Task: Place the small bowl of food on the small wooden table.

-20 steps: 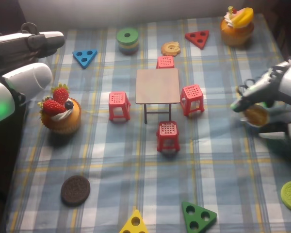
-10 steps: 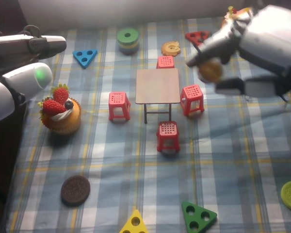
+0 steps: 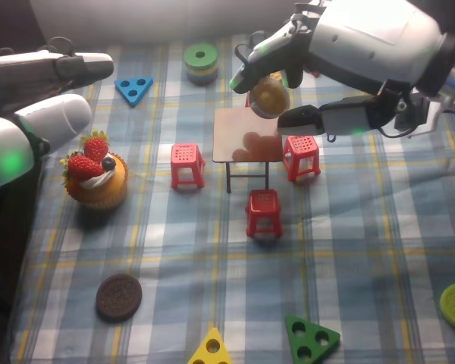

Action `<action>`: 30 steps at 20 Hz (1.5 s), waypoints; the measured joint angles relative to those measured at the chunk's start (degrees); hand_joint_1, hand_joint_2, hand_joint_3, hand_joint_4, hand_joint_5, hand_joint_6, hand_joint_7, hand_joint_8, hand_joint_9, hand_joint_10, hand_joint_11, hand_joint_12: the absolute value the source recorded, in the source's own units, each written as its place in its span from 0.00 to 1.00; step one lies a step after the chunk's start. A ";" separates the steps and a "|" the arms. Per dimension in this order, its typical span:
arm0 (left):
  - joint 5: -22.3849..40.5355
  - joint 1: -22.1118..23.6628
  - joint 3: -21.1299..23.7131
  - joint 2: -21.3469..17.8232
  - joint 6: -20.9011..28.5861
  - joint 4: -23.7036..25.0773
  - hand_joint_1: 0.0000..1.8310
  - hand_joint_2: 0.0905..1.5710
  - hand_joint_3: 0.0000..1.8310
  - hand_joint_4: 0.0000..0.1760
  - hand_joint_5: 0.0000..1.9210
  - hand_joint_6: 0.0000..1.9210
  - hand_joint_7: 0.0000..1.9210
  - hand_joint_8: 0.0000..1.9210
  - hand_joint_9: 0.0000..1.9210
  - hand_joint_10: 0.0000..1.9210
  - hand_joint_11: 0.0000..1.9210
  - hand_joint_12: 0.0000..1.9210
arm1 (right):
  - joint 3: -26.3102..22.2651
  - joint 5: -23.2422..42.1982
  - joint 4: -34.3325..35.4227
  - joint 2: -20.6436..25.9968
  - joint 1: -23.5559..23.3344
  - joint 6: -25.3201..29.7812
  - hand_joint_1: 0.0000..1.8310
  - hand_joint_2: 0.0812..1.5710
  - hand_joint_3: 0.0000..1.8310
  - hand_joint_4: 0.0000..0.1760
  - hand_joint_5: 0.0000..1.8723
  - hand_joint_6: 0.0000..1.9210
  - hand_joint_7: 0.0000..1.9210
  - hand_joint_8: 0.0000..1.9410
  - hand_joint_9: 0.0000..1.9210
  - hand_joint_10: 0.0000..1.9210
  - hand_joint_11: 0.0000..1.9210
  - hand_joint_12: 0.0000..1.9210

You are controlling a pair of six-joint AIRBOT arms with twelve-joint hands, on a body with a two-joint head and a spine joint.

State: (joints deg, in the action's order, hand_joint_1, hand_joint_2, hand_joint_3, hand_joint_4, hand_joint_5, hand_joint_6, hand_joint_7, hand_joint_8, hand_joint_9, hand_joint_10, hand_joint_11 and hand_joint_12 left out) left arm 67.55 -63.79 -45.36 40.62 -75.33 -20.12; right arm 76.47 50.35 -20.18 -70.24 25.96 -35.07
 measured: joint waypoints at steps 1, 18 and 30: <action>-0.11 0.17 -0.42 0.00 0.02 0.61 0.20 0.84 0.00 0.43 0.32 0.00 0.28 0.00 0.22 0.00 0.00 0.19 | 0.00 -0.46 -1.11 -0.28 -0.17 0.00 0.69 0.64 0.00 0.08 0.63 0.32 0.59 0.42 0.53 0.44 0.40 0.71; -0.83 0.87 -0.63 0.66 0.04 0.63 0.26 0.83 0.00 0.28 0.33 0.00 0.28 0.00 0.23 0.00 0.00 0.26 | 0.94 -3.78 -3.43 -0.98 -0.42 0.42 0.63 0.66 0.00 0.00 0.57 0.43 0.51 0.01 0.45 0.17 0.24 0.69; -0.85 0.98 -0.70 0.72 0.04 0.66 0.23 0.84 0.00 0.34 0.33 0.00 0.28 0.00 0.23 0.00 0.00 0.24 | 1.64 -5.64 -5.22 -2.23 -3.30 0.42 0.64 0.68 0.00 0.00 0.55 0.47 0.43 0.26 0.48 0.08 0.26 0.62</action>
State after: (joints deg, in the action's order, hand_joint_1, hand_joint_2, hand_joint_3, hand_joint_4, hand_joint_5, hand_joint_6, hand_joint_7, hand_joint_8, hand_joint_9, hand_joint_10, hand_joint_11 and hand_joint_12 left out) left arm 66.70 -62.81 -46.06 41.34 -75.29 -19.46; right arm 78.11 44.71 -25.41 -72.47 22.65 -34.65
